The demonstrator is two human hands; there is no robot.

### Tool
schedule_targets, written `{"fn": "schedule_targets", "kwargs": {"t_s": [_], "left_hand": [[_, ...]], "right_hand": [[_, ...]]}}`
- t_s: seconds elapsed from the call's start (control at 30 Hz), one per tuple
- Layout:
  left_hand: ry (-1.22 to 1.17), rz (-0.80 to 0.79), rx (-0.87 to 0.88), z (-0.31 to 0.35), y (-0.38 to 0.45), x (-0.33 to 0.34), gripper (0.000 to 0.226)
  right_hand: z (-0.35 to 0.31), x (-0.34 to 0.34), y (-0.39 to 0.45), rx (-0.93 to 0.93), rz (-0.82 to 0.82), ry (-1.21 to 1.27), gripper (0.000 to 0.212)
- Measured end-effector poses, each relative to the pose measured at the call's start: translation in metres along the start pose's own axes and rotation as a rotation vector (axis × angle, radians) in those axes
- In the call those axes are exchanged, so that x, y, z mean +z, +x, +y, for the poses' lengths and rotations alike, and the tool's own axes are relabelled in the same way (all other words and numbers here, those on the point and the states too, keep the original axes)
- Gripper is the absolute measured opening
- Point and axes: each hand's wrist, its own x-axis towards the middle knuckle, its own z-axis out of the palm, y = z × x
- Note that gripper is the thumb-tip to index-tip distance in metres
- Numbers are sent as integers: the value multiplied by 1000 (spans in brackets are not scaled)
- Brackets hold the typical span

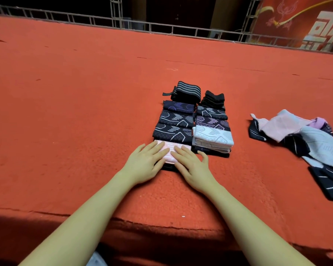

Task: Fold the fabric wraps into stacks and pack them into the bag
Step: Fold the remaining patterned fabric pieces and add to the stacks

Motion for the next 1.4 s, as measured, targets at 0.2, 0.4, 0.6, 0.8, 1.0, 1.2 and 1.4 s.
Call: {"fn": "schedule_targets", "kwargs": {"t_s": [0.2,0.4,0.6,0.8,1.0,1.2,1.4], "left_hand": [[9,86,12,36,17,-18,48],[-61,101,97,96,53,-9,44],[-114,59,215,177,106,8,46],[-305,-111,227,267,160,34,51],[-332,-196,258,329,204,67,44],[-309,-227,221,359,223,94,36],[-403,-338,150,375,229,114,44]], "right_hand": [[7,-13,-12,114,177,181,57],[53,-47,-46,160,323,119,44],[124,-88,-85,381,416,82,38],[201,-128,-125,630,503,-42,32],[258,-150,-148,730,377,-301,37],[284,-146,-169,808,331,-450,23],[291,-144,-172,894,394,-464,18]]}}
